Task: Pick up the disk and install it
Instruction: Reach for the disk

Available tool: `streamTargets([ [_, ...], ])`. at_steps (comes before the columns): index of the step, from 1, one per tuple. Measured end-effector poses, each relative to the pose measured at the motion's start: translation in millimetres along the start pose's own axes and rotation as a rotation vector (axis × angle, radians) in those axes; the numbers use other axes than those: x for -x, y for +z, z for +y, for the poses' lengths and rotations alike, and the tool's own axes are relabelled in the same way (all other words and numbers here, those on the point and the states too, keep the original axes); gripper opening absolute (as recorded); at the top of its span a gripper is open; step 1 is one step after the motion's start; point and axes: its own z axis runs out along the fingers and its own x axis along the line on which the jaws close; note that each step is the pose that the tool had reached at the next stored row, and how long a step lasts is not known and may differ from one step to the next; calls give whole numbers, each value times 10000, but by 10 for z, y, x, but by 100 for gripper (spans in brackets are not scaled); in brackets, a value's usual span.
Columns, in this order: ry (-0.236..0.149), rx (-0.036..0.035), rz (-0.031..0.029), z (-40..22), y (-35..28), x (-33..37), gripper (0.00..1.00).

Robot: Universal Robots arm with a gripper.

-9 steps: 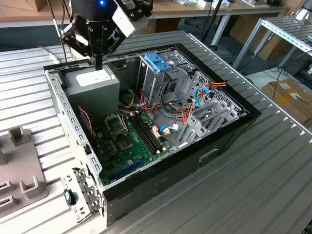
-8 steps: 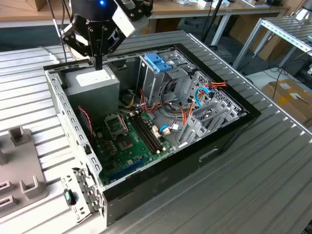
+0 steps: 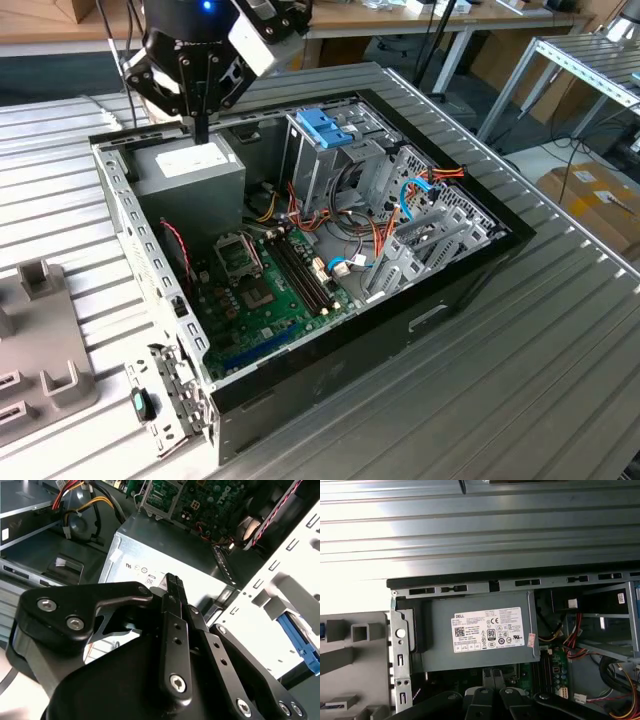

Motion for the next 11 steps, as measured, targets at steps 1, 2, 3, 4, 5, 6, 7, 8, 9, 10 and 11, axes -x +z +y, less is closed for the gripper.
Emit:
streamTargets([
  [1,-1,1,0,0,0,-4,11],
  [2,0,-1,0,-1,-1,-13,11],
  [3,-1,0,0,-1,-1,-18,11],
  [4,-1,0,0,-2,-1,-25,11],
  [5,-2,-1,0,-3,-1,-30,11],
  [6,-1,-1,0,-3,-1,-36,11],
  [7,-1,0,0,-3,-1,-44,11],
  [8,-1,-1,0,-4,-2,-52,11],
  [9,-1,-1,0,-4,-2,-60,11],
  [10,-1,-1,0,-5,-2,-65,11],
  [11,-1,0,0,-5,-2,-70,11],
])
